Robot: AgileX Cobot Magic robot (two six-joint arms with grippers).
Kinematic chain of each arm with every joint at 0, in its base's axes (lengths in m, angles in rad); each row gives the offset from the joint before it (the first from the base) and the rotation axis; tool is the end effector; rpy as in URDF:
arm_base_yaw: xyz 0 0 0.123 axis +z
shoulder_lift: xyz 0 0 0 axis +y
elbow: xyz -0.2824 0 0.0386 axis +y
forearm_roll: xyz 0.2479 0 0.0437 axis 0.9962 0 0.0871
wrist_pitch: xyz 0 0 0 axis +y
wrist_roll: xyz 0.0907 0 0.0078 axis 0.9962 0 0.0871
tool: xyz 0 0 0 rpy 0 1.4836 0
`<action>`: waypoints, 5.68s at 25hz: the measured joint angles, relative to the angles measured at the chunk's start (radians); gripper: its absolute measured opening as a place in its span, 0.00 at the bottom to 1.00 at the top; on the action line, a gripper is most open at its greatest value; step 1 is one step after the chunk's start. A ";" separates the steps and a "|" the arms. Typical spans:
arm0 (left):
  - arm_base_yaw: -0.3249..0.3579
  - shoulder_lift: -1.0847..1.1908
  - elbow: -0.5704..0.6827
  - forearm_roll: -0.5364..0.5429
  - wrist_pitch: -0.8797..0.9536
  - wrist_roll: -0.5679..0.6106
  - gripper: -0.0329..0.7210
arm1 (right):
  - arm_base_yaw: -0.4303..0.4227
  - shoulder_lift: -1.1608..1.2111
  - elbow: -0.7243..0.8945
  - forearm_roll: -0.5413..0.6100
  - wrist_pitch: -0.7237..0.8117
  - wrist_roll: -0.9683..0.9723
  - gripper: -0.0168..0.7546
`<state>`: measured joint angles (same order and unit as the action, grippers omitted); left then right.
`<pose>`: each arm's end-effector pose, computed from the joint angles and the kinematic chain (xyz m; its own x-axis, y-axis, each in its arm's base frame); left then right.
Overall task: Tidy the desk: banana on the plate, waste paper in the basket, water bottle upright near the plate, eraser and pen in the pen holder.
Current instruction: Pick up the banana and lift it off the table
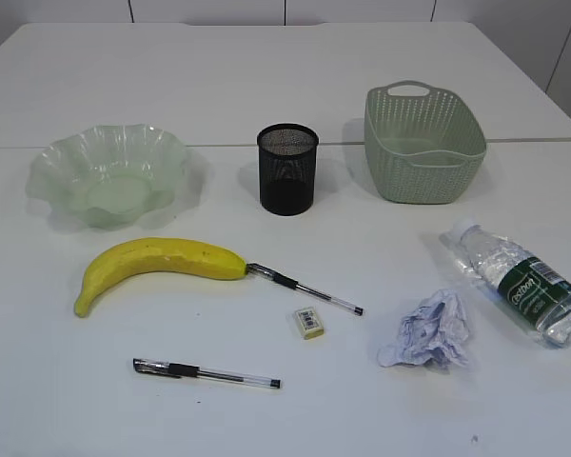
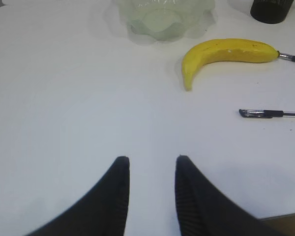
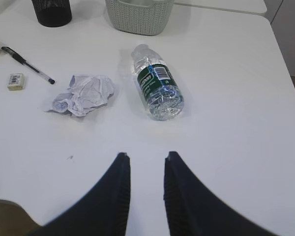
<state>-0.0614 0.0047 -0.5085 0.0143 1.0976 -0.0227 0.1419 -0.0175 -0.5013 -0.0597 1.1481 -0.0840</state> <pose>-0.0066 0.0016 0.2766 -0.4850 0.0136 -0.8744 0.0424 0.9991 -0.0080 -0.0108 -0.0065 0.2706 -0.4969 -0.1802 -0.8489 -0.1497 0.9813 -0.1207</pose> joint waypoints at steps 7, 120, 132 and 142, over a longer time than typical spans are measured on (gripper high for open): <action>0.000 0.000 0.000 0.000 0.000 0.000 0.33 | 0.000 0.000 0.000 0.000 0.000 0.000 0.25; -0.956 1.166 -0.556 0.690 0.130 -0.232 0.70 | 0.000 0.579 -0.348 0.043 0.114 0.017 0.25; -0.915 1.201 -0.556 0.554 0.058 -0.212 0.69 | 0.000 0.579 -0.348 0.043 0.114 0.017 0.25; -0.774 1.233 -0.556 0.440 -0.045 0.072 0.69 | 0.000 0.579 -0.348 0.043 0.115 0.017 0.25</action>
<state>-0.8356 1.2372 -1.0646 0.4541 1.0528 0.0497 0.1419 0.5612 -0.8490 -0.0170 1.2629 -0.0670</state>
